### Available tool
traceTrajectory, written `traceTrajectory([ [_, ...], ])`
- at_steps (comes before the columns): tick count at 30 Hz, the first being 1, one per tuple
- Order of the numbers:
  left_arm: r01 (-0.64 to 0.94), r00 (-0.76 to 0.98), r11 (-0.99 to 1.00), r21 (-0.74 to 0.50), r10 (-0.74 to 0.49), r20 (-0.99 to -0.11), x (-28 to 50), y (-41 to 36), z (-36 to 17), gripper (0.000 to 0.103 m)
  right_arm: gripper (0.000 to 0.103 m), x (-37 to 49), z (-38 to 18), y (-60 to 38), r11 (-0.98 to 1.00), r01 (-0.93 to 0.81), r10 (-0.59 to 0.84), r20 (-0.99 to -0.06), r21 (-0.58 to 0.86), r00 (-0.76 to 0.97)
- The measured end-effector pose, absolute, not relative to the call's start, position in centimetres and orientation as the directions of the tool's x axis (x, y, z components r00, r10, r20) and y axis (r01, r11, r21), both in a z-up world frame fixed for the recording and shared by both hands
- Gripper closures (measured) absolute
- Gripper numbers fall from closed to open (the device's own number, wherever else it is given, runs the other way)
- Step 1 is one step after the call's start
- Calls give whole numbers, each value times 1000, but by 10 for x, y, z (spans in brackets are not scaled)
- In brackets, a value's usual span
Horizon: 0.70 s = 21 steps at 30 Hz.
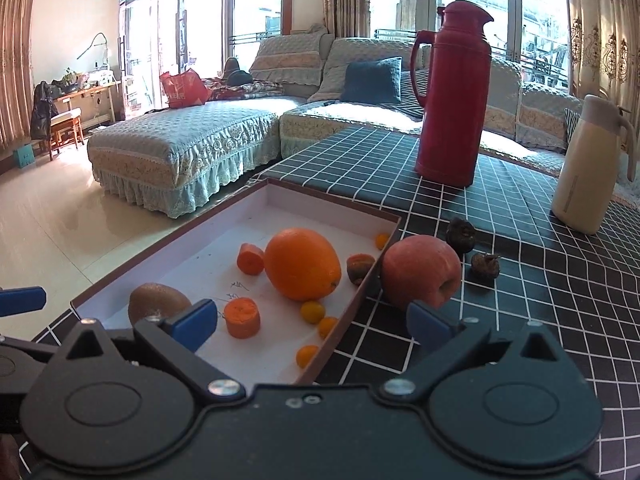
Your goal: Organize fruits
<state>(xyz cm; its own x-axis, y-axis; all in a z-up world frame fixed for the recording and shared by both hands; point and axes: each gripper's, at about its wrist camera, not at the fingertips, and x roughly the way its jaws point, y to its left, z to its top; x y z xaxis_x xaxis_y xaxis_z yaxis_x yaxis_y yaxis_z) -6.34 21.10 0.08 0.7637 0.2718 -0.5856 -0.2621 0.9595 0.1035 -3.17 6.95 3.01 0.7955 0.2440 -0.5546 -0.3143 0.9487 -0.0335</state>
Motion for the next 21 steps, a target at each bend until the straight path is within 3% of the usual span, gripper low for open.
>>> traceTrajectory([
  [21,-250,766,962,108,265,-586,-64,209,0,0,1,-31,30,73,947,-319,243,-559,-41,793],
])
